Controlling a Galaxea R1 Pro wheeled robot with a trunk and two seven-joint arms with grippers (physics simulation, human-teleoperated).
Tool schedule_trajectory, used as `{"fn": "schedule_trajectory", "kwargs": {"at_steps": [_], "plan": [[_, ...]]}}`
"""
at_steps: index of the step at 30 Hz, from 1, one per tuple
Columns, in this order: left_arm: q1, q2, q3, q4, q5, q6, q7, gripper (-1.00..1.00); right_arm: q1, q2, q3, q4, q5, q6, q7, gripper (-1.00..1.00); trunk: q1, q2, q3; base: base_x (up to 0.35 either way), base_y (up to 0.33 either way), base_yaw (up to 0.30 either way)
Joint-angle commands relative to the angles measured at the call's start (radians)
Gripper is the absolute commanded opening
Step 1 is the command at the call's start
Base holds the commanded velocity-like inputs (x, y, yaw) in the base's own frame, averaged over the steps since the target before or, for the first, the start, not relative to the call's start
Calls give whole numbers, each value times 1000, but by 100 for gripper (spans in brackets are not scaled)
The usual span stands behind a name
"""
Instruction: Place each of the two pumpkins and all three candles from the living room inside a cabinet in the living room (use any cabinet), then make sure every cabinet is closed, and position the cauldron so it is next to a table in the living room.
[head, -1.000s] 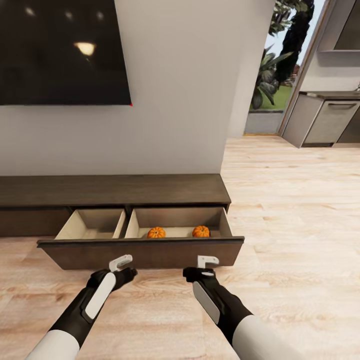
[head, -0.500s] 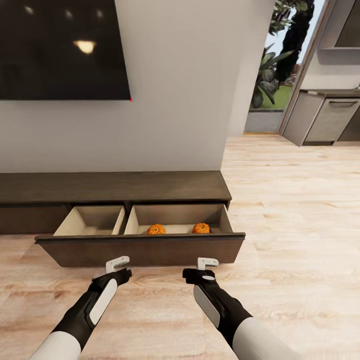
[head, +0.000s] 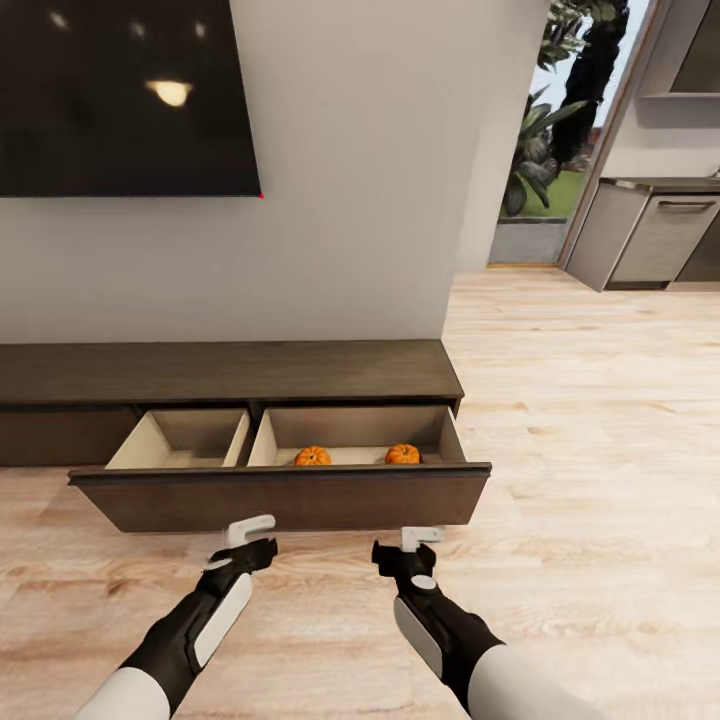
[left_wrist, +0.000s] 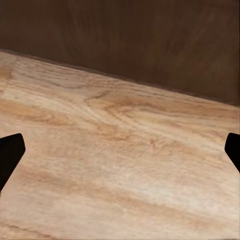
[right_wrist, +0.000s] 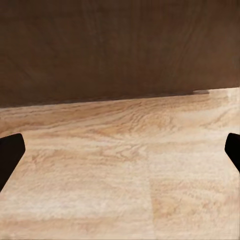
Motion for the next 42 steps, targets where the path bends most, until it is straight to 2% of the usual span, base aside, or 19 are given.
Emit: {"fn": "schedule_trajectory", "kwargs": {"at_steps": [1, 6, 8, 12, 17, 20, 23, 26, 31, 42], "plan": [[0, 0, -12, 2, -1, -6, 0, 100, 0, 0, 2, 7, 17, -17, 8, 100, 0, 0, 0, 0, 0, 0], [0, 0, -29, 5, -1, -30, 1, 100, 0, 0, 5, 21, 42, -60, 20, 100, 11, -21, -9, 0, 0, 0], [0, 0, -31, 6, -3, -69, 0, 100, 0, 0, 5, 24, 46, -67, 21, 100, 19, -35, -16, 0, 0, 0], [0, 2, -37, 10, -1, -132, -3, 100, 0, -17, 5, 25, 48, -71, 22, 100, 34, -63, -28, 0, 0, 0], [0, 1, -43, 64, -8, -211, -9, 100, 0, -33, 1, 31, 47, -121, 22, 100, 54, -98, -44, 0, 0, 0], [0, 0, -84, 82, -31, -233, -9, 100, 0, -40, -1, 37, 46, -144, 21, 100, 65, -119, -53, 0, 0, 0], [0, 1, -166, 90, -64, -252, -9, 100, 0, -42, -4, 41, 44, -155, 21, 100, 77, -140, -63, 0, 0, 0], [0, 1, -193, 92, -72, -265, -9, 100, 0, -42, -5, 43, 43, -156, 21, 100, 88, -161, -72, 0, 0, 0], [0, 2, -204, 93, -76, -271, -8, 100, -1, -43, -6, 44, 38, -157, 21, 100, 107, -196, -88, 0, 0, 0], [0, 1, -204, 93, -73, -273, -8, 100, 0, -43, -7, 44, 35, -157, 21, 100, 149, -273, -122, 0, 0, 0]]}}
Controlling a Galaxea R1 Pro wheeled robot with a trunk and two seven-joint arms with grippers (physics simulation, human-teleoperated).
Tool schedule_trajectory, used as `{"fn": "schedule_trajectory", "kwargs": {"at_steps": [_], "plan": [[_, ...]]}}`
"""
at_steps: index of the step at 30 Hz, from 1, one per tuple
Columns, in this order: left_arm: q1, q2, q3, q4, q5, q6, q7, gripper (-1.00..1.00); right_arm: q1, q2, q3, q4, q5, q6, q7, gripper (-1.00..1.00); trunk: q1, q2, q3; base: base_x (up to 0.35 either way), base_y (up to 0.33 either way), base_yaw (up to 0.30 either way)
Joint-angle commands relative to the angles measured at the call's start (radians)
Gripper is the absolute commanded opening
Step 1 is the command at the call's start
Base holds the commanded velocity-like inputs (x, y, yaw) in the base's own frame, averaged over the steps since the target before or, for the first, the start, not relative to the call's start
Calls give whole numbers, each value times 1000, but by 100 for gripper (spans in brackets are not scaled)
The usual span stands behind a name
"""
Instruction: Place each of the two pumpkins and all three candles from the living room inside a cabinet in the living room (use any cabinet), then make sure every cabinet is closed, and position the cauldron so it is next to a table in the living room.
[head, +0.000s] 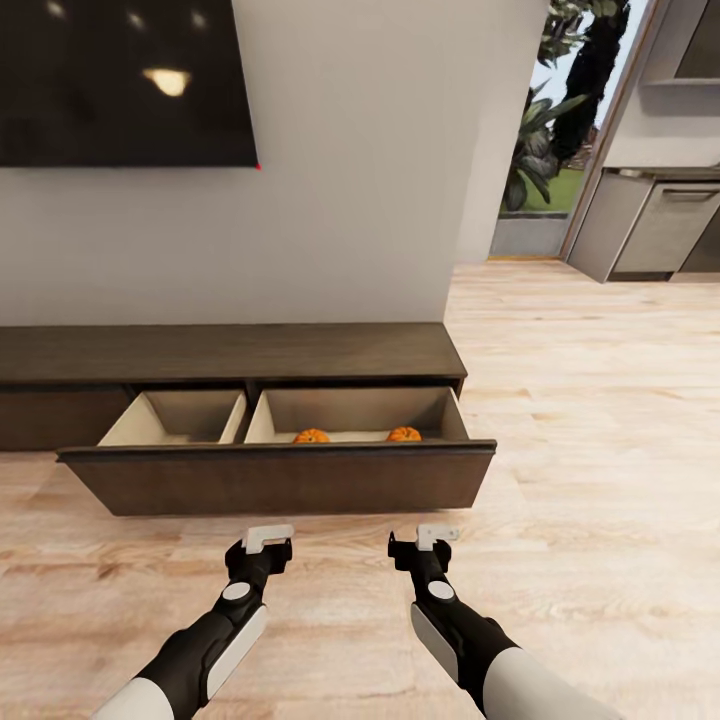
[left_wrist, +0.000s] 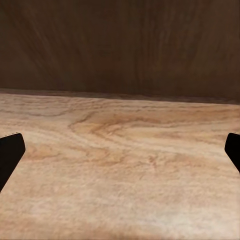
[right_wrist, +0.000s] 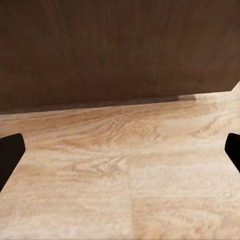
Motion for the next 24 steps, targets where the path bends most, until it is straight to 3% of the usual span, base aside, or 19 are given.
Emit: {"fn": "schedule_trajectory", "kwargs": {"at_steps": [1, 17, 24], "plan": [[0, 0, 0, 0, 2, 0, 0, 100, 0, 0, 0, 0, 0, 0, 0, 100, 4, -7, -3, 0, 0, 0], [0, 0, 4, 0, 5, 0, 0, 100, 0, 0, -3, 0, -1, -1, 3, 100, 65, -119, -53, 0, 0, 0], [0, -1, 4, -1, 6, 0, 3, 100, 0, 1, -22, -1, -1, 2, 17, 100, 65, -119, -53, 0, 0, 0]]}}
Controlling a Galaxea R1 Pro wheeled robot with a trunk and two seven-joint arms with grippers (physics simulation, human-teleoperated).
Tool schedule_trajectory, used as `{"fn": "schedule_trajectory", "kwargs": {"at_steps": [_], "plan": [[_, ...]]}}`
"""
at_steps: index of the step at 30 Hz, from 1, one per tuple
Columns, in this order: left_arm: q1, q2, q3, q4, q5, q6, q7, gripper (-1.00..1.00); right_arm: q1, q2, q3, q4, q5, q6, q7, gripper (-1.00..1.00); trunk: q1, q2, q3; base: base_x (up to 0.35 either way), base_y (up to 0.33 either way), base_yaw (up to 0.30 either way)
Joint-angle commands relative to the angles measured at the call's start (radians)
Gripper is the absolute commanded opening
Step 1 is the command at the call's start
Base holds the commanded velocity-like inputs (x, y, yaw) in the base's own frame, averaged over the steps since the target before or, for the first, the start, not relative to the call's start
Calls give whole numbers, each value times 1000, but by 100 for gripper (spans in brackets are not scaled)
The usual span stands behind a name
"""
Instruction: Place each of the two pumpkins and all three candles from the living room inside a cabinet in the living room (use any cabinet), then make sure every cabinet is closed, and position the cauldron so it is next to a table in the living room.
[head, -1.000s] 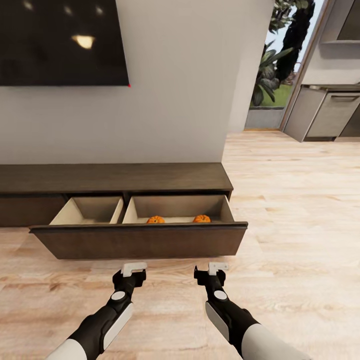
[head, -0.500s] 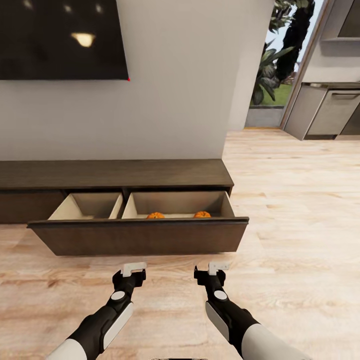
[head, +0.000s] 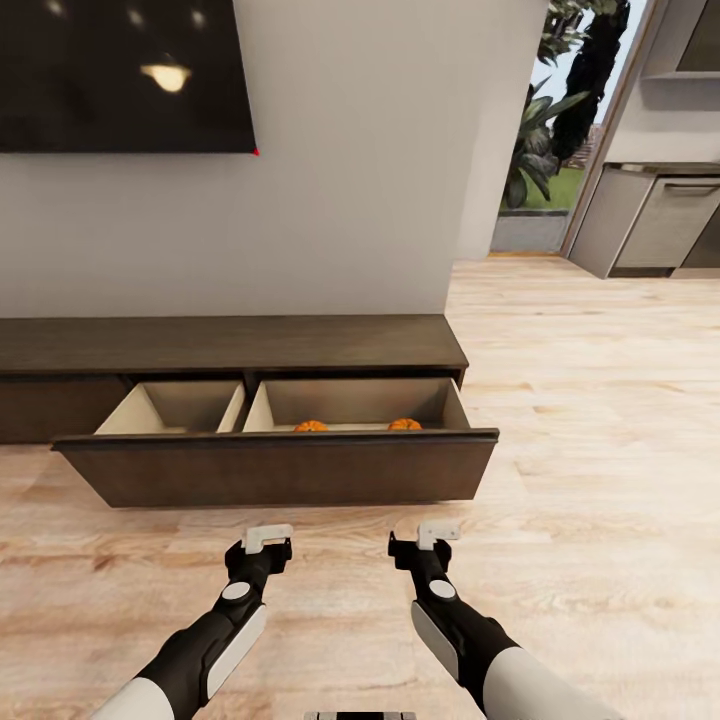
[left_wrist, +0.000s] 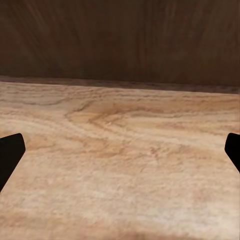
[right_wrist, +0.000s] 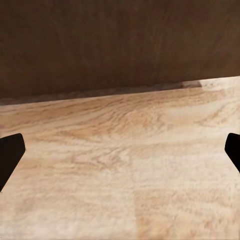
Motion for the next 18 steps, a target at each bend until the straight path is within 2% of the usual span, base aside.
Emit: {"fn": "schedule_trajectory", "kwargs": {"at_steps": [1, 5, 12, 18], "plan": [[0, 0, 0, 0, 0, 1, 0, 100, 0, 0, 0, 0, 1, 0, 4, 100, 0, 0, 0, 11, 0, 0], [0, 0, -1, 0, -1, 1, 1, 100, 0, 0, 1, 0, 9, 0, 11, 100, 0, 0, 0, 171, 51, 0], [0, 0, -1, -1, -4, 1, 5, 100, 0, 0, -1, -7, 12, -5, 12, 100, 0, 0, 0, 280, 110, 0], [0, 0, -1, -1, -4, 0, 6, 100, 0, 0, -1, -7, 3, -51, 11, 100, 0, 0, 0, 192, 63, 0]]}}
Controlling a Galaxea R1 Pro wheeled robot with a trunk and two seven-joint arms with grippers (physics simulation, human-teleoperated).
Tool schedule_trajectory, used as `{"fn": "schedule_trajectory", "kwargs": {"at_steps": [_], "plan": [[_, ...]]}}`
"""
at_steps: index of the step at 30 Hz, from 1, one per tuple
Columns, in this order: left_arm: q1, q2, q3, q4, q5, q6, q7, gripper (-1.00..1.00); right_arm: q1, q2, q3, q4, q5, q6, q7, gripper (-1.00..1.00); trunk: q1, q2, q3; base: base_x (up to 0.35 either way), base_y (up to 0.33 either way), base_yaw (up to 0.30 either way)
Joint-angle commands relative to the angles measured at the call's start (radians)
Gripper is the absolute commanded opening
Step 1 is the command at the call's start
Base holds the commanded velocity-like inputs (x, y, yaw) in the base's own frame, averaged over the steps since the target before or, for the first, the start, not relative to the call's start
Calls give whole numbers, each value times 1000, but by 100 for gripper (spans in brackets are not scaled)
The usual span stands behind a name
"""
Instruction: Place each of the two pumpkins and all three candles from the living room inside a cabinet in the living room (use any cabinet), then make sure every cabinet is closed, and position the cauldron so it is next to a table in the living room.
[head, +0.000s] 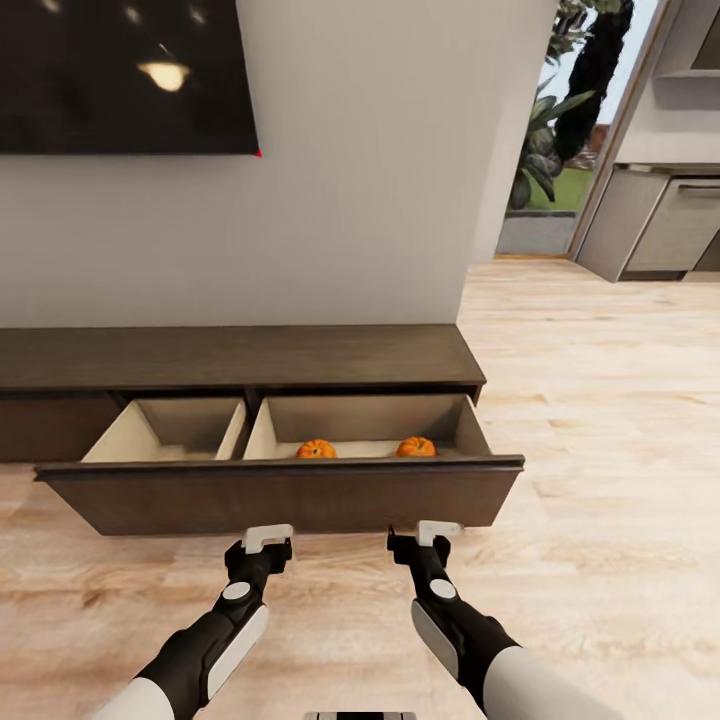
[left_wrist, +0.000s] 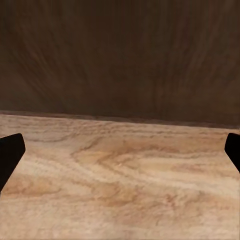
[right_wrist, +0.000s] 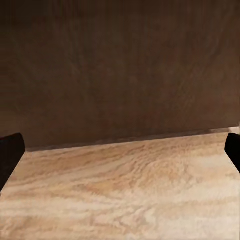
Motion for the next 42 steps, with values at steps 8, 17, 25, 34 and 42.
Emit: {"fn": "schedule_trajectory", "kwargs": {"at_steps": [8, 17, 25, 34, 42], "plan": [[0, 0, 0, 0, 0, 2, 1, 100, 0, -1, 0, -1, -1, -12, 1, 100, 0, 0, 0, 245, 3, 0], [1, 0, 0, 0, 0, 1, 2, 100, 0, -2, 0, 5, -2, -11, 1, 100, 0, 0, 0, 212, -135, 0], [0, 0, -1, 0, 1, 0, 2, 100, 0, -2, 0, 7, -2, -11, 1, 100, 0, 0, 0, 21, -27, 0], [0, -1, -1, -1, 2, 0, 2, 100, 0, -2, 0, 7, -2, -11, 1, 100, 23, -42, -19, 0, 0, 0], [0, 0, -1, -2, 2, 0, 0, 100, 0, -3, 0, 7, -2, -13, 1, 100, 32, -57, -41, 0, 0, 0]]}}
